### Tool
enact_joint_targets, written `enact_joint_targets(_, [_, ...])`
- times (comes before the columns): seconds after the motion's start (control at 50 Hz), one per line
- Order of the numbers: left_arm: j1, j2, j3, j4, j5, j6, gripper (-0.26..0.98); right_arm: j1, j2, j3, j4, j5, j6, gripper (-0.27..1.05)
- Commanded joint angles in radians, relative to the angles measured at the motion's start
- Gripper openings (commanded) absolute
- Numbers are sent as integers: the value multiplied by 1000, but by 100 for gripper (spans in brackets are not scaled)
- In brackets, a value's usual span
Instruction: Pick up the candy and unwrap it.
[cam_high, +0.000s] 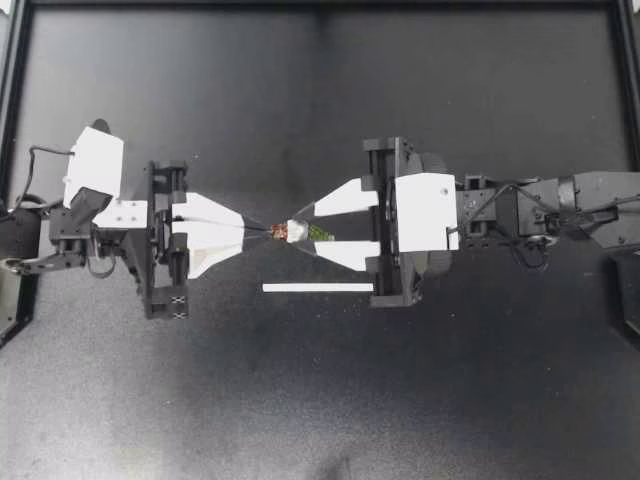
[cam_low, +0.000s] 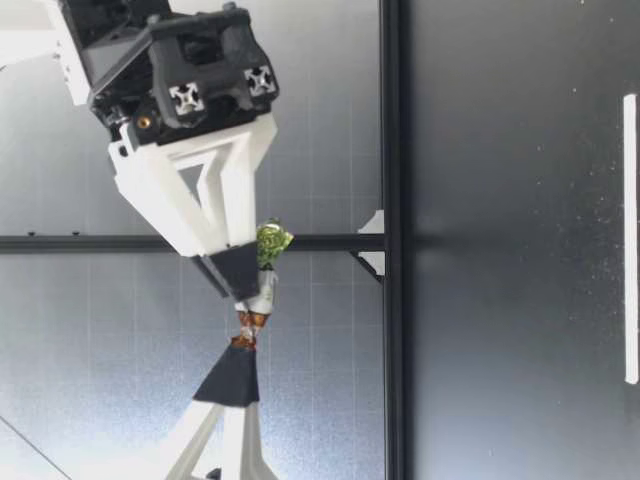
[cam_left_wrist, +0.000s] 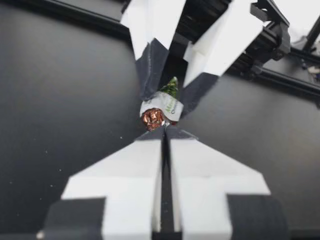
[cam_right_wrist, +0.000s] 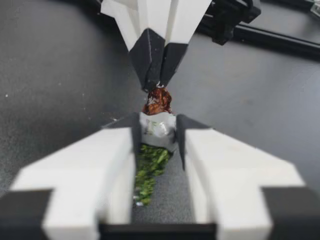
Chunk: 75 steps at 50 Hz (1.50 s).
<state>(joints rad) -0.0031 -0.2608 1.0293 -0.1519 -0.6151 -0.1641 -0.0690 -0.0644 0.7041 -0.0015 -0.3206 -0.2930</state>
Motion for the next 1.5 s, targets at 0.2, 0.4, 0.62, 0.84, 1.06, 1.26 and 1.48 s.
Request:
enact_joint_targets(0.2, [2,-12,0,5,-11,34,-15,-8,-29,-38,3,66,55,-14])
enact_joint_targets(0.4, [2,-12,12,5,-9,97,-15,-6,-34,-37,2,66,115,-18])
enact_joint_targets(0.62, [0,-12,17,5,-5,104,0,-6,-34,-38,2,66,118,-18])
enact_joint_targets(0.84, [2,-9,12,0,5,81,48,-6,-31,-48,3,66,118,-18])
enact_joint_targets(1.06, [2,2,-3,-15,29,77,56,-6,-29,-54,3,66,120,-18])
enact_joint_targets(1.26, [2,35,-54,-17,28,71,56,-6,-12,-58,3,66,126,-18])
enact_joint_targets(1.48, [12,77,-83,-38,15,74,56,11,-15,-57,3,69,160,-18])
